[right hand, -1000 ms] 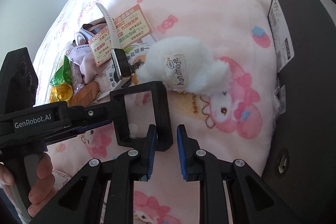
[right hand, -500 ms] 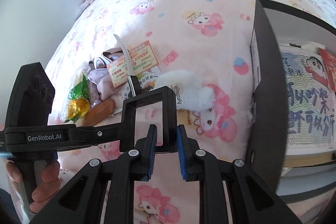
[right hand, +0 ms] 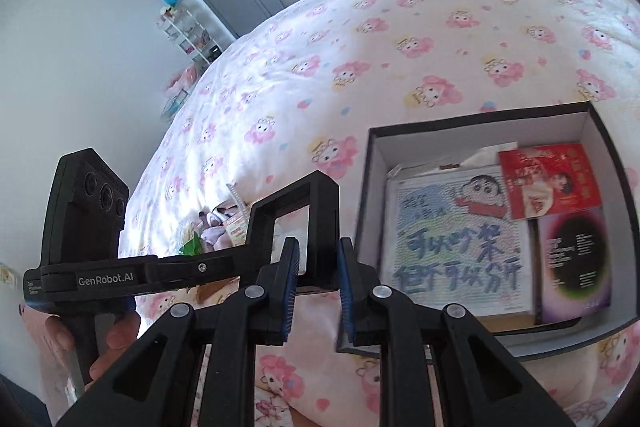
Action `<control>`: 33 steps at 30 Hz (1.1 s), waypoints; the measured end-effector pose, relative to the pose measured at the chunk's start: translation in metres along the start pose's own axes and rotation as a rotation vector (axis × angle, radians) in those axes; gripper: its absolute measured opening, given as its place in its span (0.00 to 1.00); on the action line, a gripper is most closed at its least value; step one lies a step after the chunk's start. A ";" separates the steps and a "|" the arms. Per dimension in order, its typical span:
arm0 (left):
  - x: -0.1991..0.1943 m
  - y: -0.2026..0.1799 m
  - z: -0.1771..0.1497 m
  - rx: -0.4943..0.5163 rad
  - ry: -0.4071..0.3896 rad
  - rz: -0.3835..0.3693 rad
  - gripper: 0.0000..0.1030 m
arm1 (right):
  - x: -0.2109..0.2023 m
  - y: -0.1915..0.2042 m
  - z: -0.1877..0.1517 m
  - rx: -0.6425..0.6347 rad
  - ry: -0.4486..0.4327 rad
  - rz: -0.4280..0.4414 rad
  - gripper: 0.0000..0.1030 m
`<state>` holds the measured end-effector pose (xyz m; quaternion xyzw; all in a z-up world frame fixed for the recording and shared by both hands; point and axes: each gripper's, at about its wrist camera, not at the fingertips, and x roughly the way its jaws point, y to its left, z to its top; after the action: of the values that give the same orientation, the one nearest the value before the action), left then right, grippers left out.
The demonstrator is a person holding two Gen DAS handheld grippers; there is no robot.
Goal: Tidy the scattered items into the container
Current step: 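Lift the black frame and carry it over the open box, then lower the black frame into the box against the red card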
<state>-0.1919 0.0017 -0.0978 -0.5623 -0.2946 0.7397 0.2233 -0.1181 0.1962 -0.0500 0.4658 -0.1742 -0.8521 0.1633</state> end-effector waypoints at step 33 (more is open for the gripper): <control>0.218 -0.082 0.035 0.120 0.158 0.161 0.18 | 0.022 -0.220 0.033 0.224 0.058 -0.174 0.18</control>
<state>-0.2840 0.1988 -0.1874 -0.6262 -0.1850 0.7251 0.2190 -0.1833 0.3865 -0.1487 0.5190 -0.2225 -0.8243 0.0406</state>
